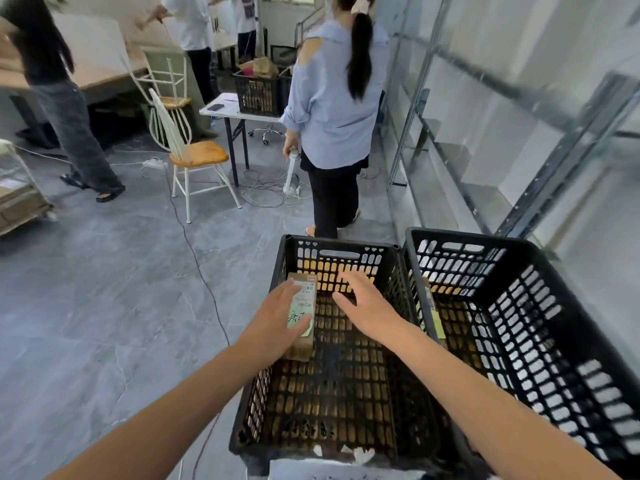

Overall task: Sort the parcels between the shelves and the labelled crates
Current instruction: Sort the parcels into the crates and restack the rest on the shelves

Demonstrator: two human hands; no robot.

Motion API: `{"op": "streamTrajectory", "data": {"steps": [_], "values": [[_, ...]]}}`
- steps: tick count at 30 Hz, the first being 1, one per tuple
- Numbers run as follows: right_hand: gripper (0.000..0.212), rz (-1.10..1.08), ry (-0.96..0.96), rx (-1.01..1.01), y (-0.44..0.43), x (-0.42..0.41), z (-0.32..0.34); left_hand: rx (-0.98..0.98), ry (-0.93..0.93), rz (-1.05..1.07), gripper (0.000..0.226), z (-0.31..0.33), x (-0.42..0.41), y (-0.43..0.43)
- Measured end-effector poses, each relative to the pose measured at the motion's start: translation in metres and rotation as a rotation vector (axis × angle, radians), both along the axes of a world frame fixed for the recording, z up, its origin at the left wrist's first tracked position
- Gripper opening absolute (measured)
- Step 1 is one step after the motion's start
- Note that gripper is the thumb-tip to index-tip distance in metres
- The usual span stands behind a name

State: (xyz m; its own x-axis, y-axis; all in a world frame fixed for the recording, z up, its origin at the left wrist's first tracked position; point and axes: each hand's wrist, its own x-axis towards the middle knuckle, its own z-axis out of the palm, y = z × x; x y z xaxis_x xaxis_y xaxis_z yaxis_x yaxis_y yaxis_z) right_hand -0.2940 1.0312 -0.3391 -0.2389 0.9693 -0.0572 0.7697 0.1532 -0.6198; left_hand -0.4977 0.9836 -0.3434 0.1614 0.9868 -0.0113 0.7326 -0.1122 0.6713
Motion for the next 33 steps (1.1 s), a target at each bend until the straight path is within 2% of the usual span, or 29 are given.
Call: {"op": "streamTrajectory", "data": {"steps": [6,11,18,24,33], "values": [[0.063,-0.058,-0.185,0.073,-0.081,0.034,0.007,0.064,0.048,-0.173,0.070,0.003,0.007,-0.026],[0.062,-0.146,-0.198,0.102,-0.134,0.056,0.028,0.177,0.053,-0.305,0.070,0.028,0.038,-0.050],[0.062,-0.193,-0.243,0.254,-0.194,0.095,0.066,0.322,0.103,-0.475,0.069,0.057,0.088,-0.086],[0.062,-0.359,-0.228,0.267,-0.278,0.144,0.082,0.322,0.114,-0.611,0.072,0.072,0.152,-0.135],[0.060,-0.571,-0.210,0.233,-0.440,0.202,0.100,0.308,0.087,-0.752,0.072,0.081,0.220,-0.261]]}}
